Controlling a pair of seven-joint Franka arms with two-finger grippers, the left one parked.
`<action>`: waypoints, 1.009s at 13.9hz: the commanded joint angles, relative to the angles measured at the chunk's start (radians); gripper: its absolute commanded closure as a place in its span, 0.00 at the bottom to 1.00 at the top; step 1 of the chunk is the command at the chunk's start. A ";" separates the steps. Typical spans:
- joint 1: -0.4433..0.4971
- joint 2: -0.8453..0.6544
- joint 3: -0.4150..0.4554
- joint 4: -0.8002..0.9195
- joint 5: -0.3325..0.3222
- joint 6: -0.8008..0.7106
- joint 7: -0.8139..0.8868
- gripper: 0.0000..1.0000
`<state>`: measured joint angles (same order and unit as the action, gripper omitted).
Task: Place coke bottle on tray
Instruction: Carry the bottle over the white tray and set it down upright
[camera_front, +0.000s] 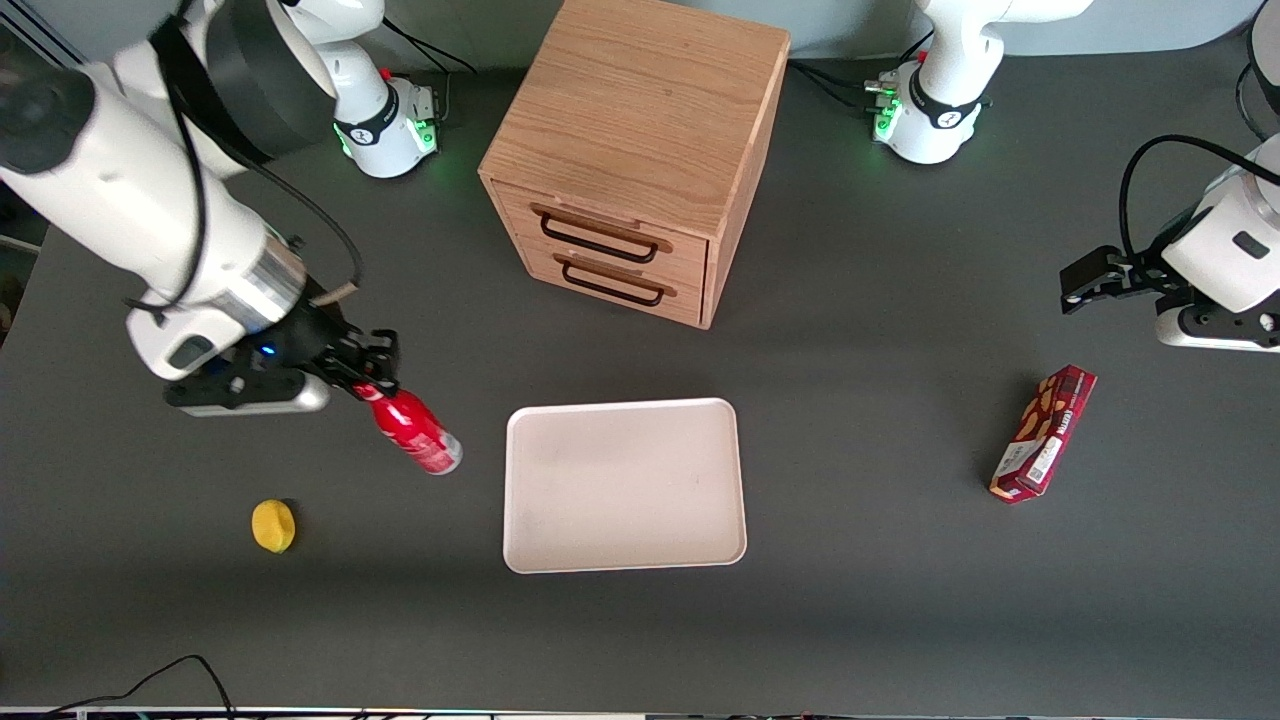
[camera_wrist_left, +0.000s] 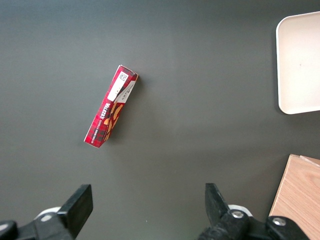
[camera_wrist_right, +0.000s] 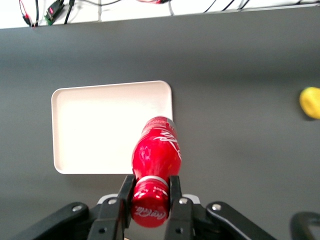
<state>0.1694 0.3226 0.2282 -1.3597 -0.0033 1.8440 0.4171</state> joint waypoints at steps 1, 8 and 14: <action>0.025 0.180 -0.015 0.180 -0.017 -0.012 0.031 1.00; 0.070 0.423 -0.018 0.264 -0.017 0.171 0.060 1.00; 0.081 0.486 -0.020 0.240 -0.021 0.216 0.077 1.00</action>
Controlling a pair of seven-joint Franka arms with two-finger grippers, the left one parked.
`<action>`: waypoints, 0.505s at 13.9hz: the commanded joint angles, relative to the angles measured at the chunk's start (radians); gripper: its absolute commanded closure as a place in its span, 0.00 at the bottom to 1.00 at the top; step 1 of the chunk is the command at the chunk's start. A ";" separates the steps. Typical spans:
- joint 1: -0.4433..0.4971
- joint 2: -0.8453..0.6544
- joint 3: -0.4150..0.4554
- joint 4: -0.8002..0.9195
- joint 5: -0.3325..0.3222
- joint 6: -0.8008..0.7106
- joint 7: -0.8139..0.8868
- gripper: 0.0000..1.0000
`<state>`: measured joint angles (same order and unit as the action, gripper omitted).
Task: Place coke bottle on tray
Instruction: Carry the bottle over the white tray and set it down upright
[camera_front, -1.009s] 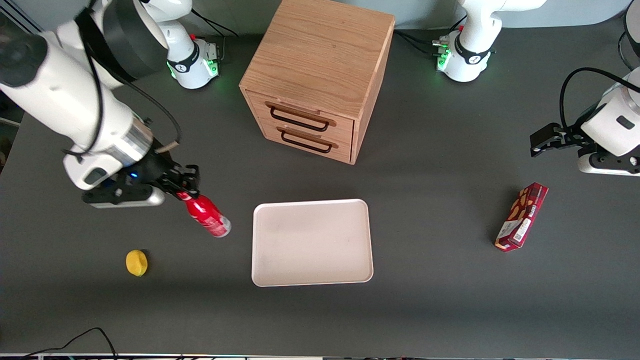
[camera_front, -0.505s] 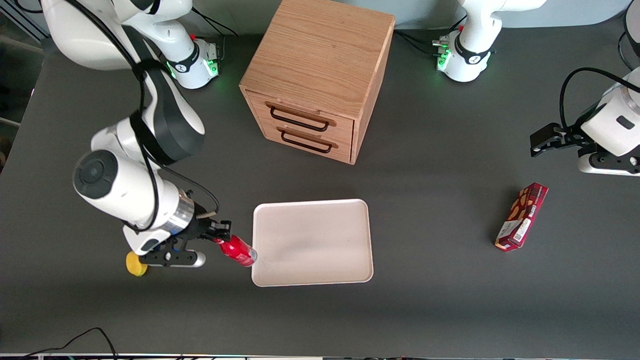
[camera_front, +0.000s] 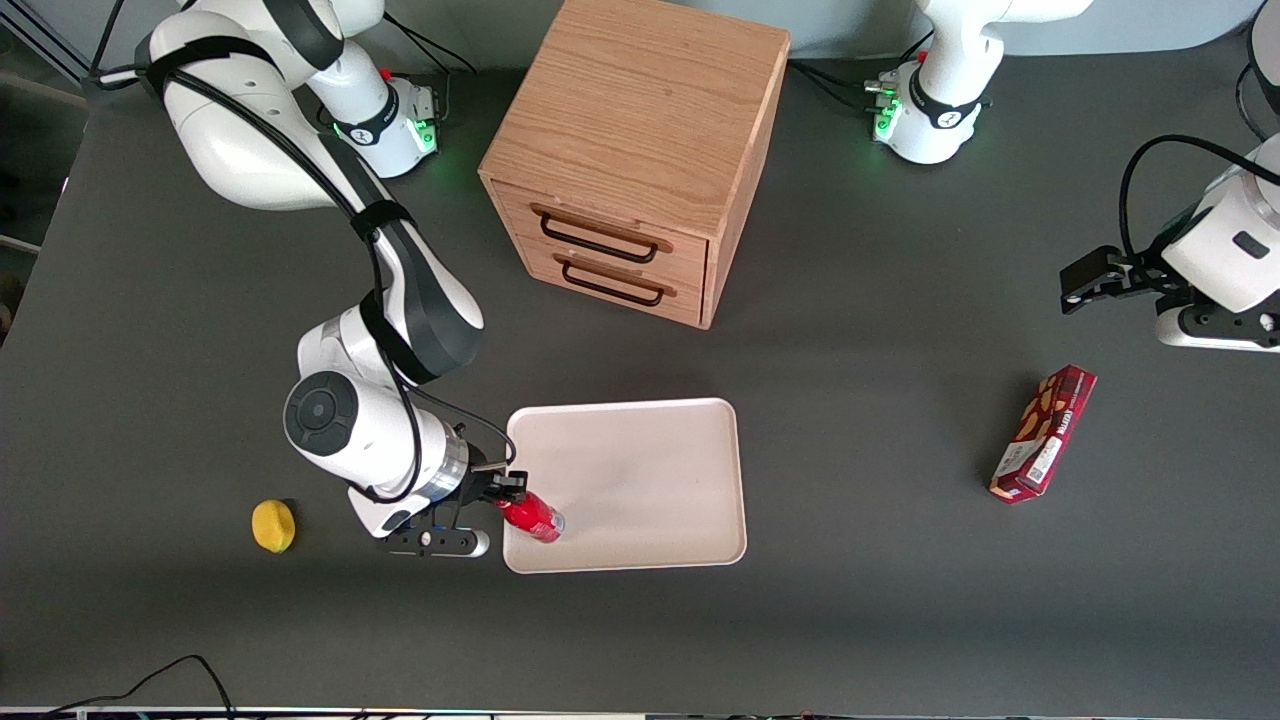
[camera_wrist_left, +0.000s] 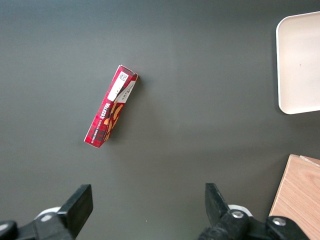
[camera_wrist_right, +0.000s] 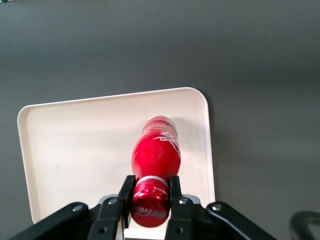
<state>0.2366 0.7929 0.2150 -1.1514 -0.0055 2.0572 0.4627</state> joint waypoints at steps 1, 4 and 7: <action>0.021 0.019 -0.006 0.029 -0.030 0.021 0.033 1.00; 0.021 0.051 -0.006 0.029 -0.036 0.047 0.037 1.00; 0.021 0.058 -0.006 0.021 -0.034 0.060 0.040 1.00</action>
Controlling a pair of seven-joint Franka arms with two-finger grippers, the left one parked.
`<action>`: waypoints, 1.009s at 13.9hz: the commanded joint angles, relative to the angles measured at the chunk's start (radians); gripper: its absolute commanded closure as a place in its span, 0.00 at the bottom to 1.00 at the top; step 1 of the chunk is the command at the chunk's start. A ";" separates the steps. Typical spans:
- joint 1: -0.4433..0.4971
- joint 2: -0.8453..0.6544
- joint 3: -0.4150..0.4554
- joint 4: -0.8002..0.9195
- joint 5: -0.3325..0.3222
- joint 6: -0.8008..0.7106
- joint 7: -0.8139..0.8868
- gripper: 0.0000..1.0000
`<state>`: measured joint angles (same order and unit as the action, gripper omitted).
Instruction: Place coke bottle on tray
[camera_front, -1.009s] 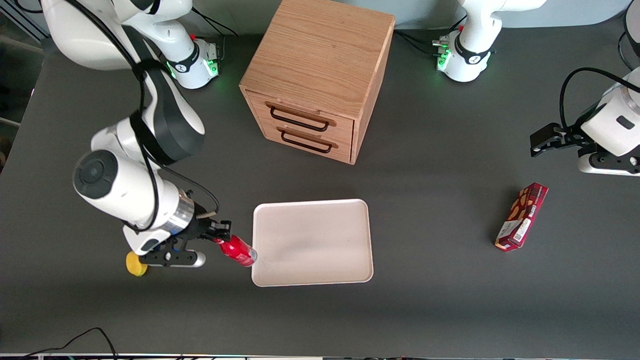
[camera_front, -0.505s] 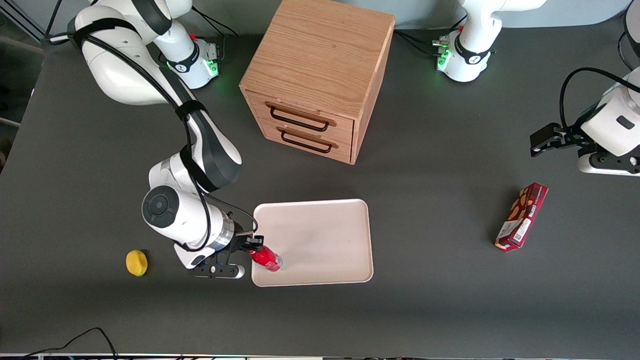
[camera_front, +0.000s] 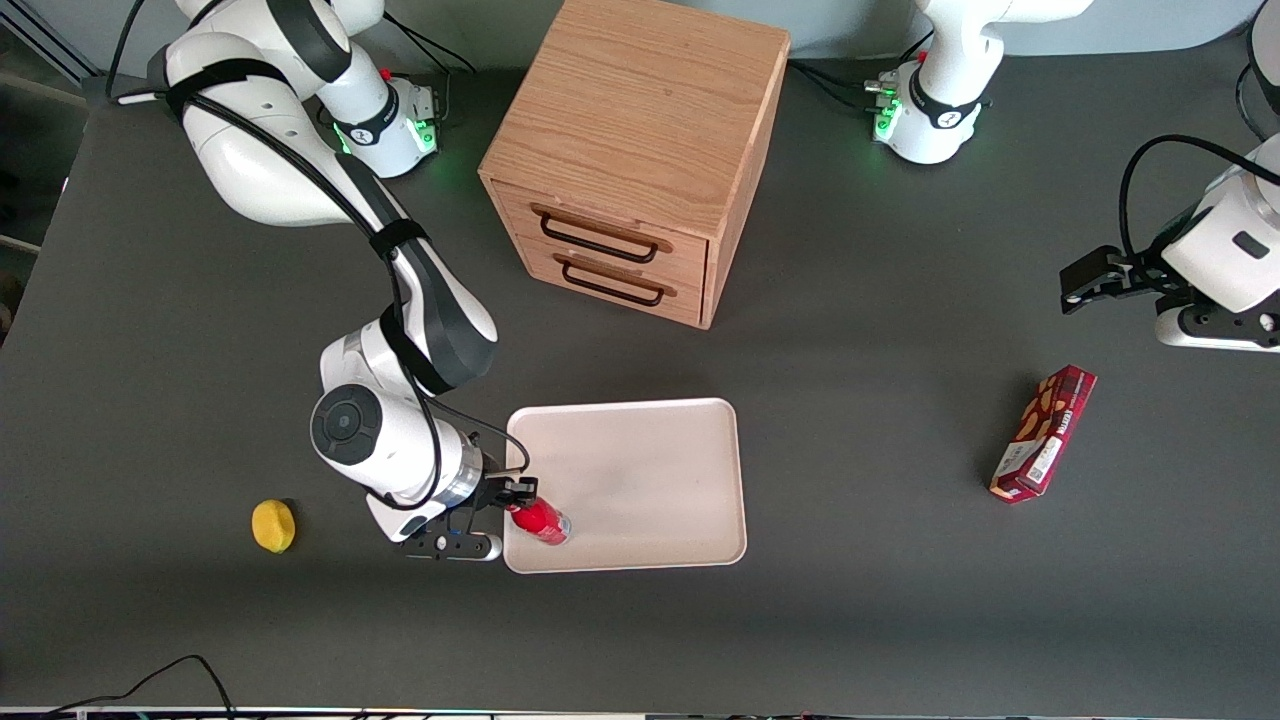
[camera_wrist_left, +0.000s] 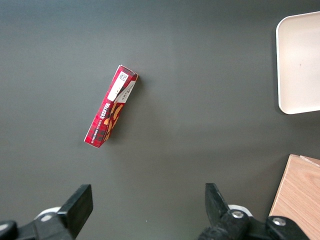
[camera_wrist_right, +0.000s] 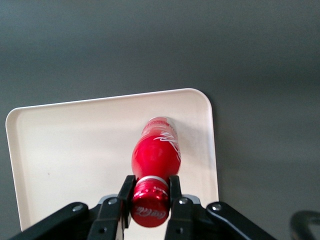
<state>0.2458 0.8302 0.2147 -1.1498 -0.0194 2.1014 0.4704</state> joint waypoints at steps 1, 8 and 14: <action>0.012 0.021 -0.006 0.021 -0.019 0.016 0.034 0.95; 0.015 -0.097 -0.003 0.030 -0.020 0.005 0.069 0.07; -0.019 -0.383 -0.005 0.019 -0.045 -0.287 0.107 0.00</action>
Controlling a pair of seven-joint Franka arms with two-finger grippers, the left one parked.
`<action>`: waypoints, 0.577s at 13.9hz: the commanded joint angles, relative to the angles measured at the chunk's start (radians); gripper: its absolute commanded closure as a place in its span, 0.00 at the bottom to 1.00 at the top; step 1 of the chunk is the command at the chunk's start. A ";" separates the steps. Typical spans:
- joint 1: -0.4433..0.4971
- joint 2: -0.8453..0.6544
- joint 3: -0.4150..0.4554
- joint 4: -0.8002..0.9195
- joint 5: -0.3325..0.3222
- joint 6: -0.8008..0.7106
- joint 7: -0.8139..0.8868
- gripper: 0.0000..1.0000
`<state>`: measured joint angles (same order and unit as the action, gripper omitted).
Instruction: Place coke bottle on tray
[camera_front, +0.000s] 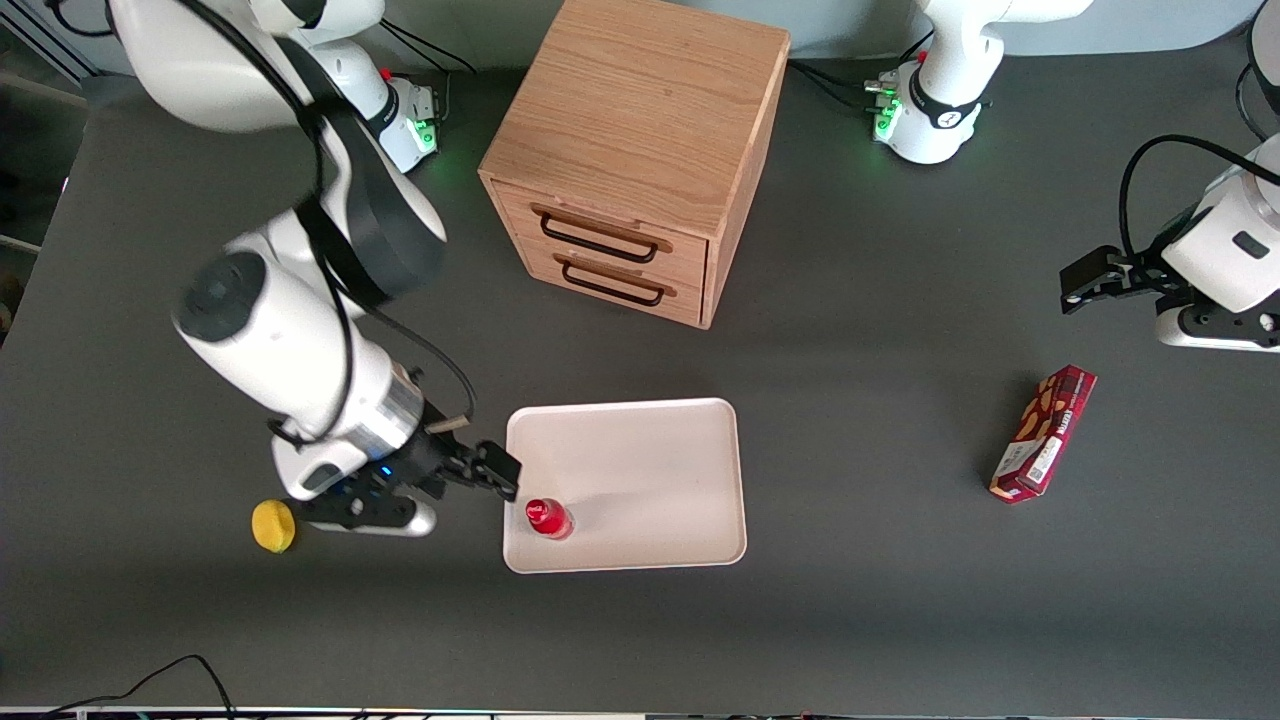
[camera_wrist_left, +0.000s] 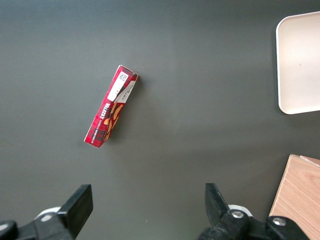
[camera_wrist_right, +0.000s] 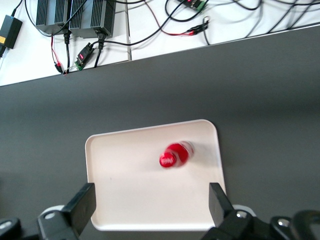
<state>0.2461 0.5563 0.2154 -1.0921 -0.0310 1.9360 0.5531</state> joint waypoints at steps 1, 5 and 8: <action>-0.042 -0.148 -0.004 -0.038 -0.036 -0.202 0.019 0.00; -0.138 -0.388 -0.001 -0.225 -0.044 -0.350 -0.114 0.00; -0.212 -0.597 0.006 -0.441 -0.043 -0.338 -0.209 0.00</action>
<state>0.0783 0.1423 0.2125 -1.3115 -0.0634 1.5659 0.4071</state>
